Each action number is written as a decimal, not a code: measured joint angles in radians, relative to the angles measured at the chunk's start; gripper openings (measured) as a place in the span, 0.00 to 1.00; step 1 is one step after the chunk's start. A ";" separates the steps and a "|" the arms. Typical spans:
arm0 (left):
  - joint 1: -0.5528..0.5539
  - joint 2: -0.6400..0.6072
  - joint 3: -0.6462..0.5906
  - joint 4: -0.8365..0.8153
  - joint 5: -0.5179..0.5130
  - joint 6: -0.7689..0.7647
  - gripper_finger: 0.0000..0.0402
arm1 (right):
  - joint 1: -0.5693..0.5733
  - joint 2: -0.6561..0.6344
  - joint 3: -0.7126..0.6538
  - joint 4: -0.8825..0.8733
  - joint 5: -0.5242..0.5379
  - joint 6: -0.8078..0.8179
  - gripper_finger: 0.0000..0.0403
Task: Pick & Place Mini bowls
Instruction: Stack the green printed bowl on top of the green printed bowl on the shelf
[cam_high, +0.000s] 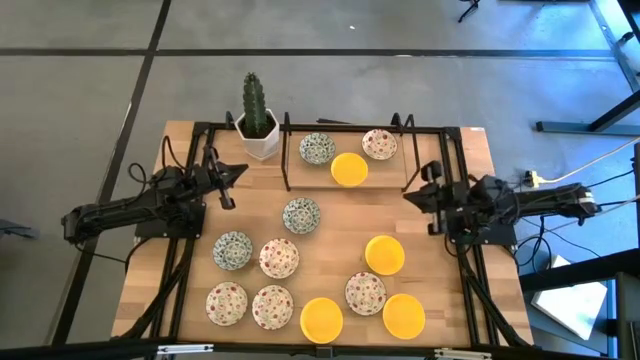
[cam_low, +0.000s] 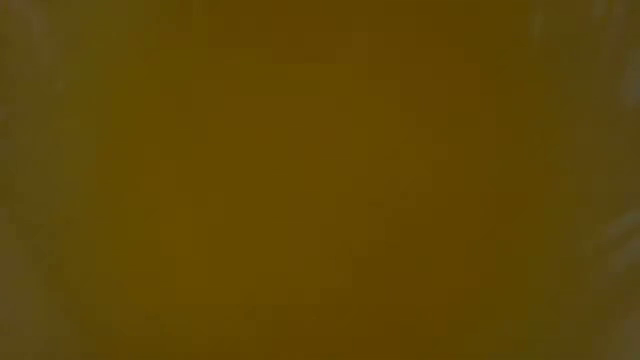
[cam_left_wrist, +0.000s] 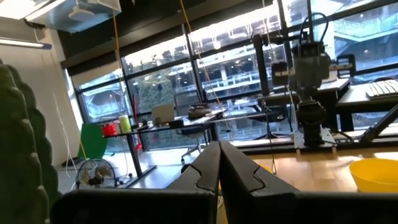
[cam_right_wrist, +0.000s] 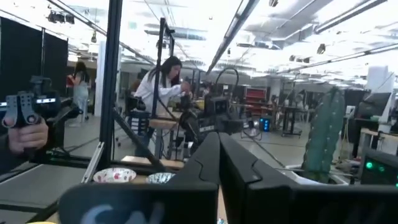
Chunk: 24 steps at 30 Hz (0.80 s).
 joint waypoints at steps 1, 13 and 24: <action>0.000 0.000 0.000 0.008 0.000 0.000 0.01 | -0.003 -0.012 0.000 -0.015 -0.001 0.003 0.00; 0.000 0.000 0.000 0.041 0.000 -0.027 0.02 | -0.004 -0.065 0.031 -0.147 -0.281 0.098 0.03; 0.000 0.000 0.000 0.042 0.000 -0.029 0.01 | -0.004 -0.062 0.031 -0.203 -0.237 0.103 0.03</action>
